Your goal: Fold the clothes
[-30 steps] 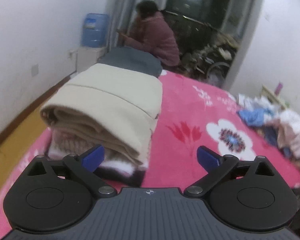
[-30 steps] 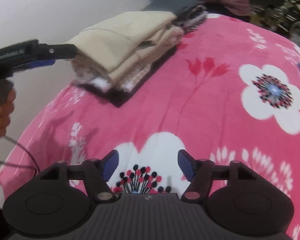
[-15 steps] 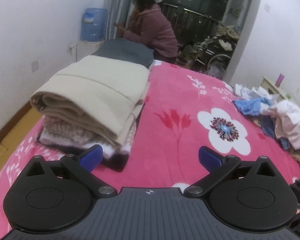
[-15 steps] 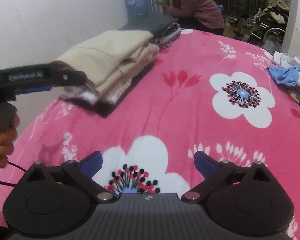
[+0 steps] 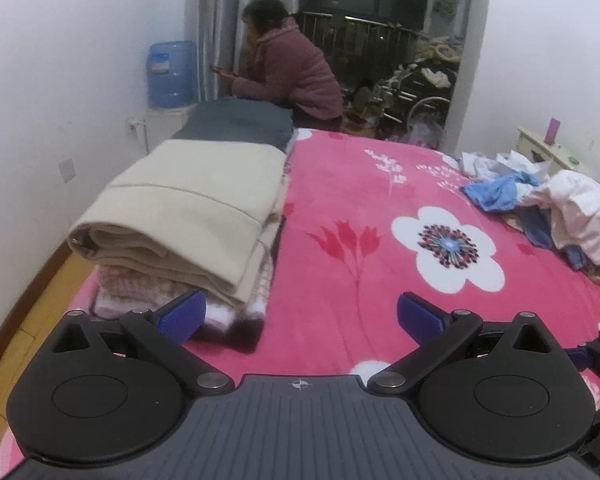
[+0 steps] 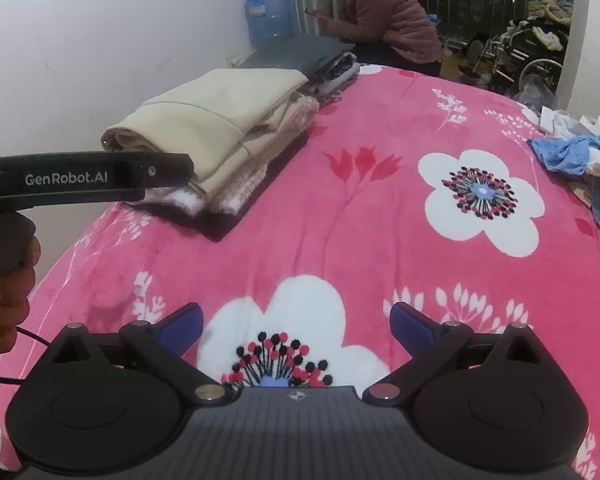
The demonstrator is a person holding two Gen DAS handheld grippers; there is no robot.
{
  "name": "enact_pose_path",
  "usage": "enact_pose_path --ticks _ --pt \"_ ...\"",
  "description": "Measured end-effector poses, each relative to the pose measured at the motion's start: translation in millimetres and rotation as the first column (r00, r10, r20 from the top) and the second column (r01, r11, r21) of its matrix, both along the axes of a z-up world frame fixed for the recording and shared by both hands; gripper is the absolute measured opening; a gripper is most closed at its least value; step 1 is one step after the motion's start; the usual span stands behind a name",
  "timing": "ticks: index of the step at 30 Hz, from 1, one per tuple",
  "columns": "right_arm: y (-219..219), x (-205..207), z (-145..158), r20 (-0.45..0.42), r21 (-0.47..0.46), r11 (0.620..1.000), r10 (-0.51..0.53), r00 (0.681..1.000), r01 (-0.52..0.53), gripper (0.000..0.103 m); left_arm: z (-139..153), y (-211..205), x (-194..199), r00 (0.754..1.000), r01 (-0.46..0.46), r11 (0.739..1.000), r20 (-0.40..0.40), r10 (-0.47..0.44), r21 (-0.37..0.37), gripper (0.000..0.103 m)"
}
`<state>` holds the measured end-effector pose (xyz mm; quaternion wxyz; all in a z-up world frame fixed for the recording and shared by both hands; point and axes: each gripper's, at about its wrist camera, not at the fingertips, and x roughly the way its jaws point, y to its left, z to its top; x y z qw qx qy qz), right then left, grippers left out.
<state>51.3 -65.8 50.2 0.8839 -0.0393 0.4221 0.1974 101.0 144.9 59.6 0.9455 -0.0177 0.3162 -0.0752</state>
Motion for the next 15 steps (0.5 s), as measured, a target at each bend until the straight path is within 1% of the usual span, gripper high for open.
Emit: enact_pose_path --ticks 3,7,10,15 --pt "6.8 -2.1 4.3 0.016 -0.006 1.0 0.01 1.0 -0.01 0.102 0.9 4.4 -0.2 0.999 -0.034 0.999 0.0 0.034 0.013 0.103" --pt "13.5 -3.7 3.2 0.015 -0.025 0.999 0.024 1.0 -0.023 0.102 -4.1 9.2 -0.2 0.998 -0.056 0.998 -0.025 0.057 0.035 0.103" --pt "17.4 -1.7 1.8 0.01 -0.032 0.999 0.024 1.0 -0.024 0.102 -6.6 12.1 2.0 0.995 -0.088 0.995 -0.045 0.09 0.052 0.103" --pt "20.6 1.0 4.6 -0.006 -0.007 1.0 0.003 1.0 -0.003 0.102 -3.8 18.5 -1.4 0.993 -0.113 0.992 -0.019 0.114 0.058 0.103"
